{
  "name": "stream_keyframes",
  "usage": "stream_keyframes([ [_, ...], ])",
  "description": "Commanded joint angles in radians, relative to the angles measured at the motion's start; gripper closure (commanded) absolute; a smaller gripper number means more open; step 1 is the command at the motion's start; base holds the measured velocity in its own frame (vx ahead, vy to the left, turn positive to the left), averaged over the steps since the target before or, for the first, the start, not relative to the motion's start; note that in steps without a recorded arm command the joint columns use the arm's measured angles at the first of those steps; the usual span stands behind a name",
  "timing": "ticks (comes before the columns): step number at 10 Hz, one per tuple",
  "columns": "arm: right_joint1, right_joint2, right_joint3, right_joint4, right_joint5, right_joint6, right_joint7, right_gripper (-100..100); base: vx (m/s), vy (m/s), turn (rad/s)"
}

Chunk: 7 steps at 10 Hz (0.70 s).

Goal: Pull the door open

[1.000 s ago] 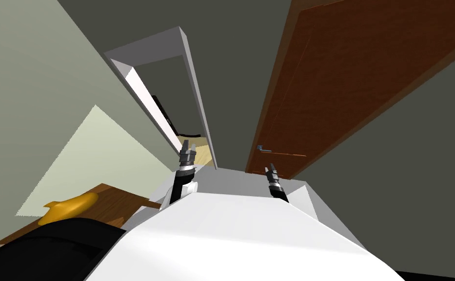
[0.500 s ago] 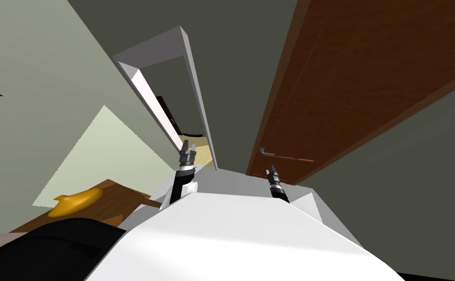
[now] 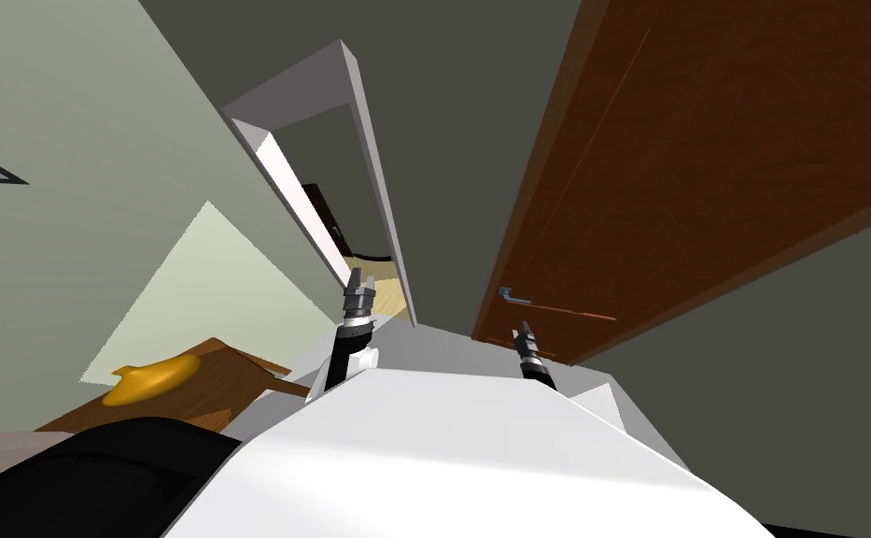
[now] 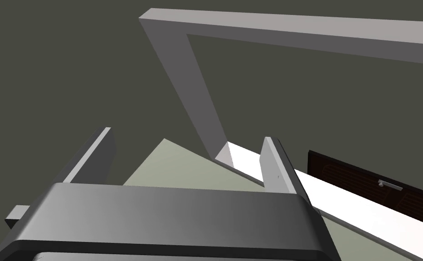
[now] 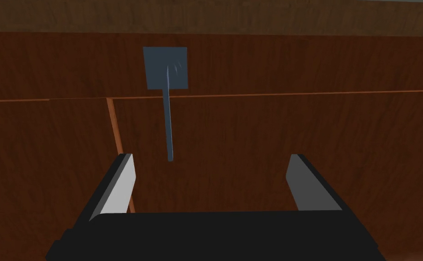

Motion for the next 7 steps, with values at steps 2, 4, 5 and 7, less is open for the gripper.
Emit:
stream_keyframes([
  [2,-0.015,-0.009,0.004,0.051,-0.015,-0.011,-0.005,-100,0.07,-0.059,0.063],
  [4,-0.027,-0.018,0.008,0.097,-0.03,-0.017,-0.009,-100,0.074,-0.068,0.078],
  [5,-0.027,-0.018,0.008,0.097,-0.03,-0.017,-0.009,-100,0.061,-0.064,0.045],
  [7,-0.036,-0.025,0.011,0.131,-0.042,-0.022,-0.012,-100,0.062,-0.058,0.055],
])
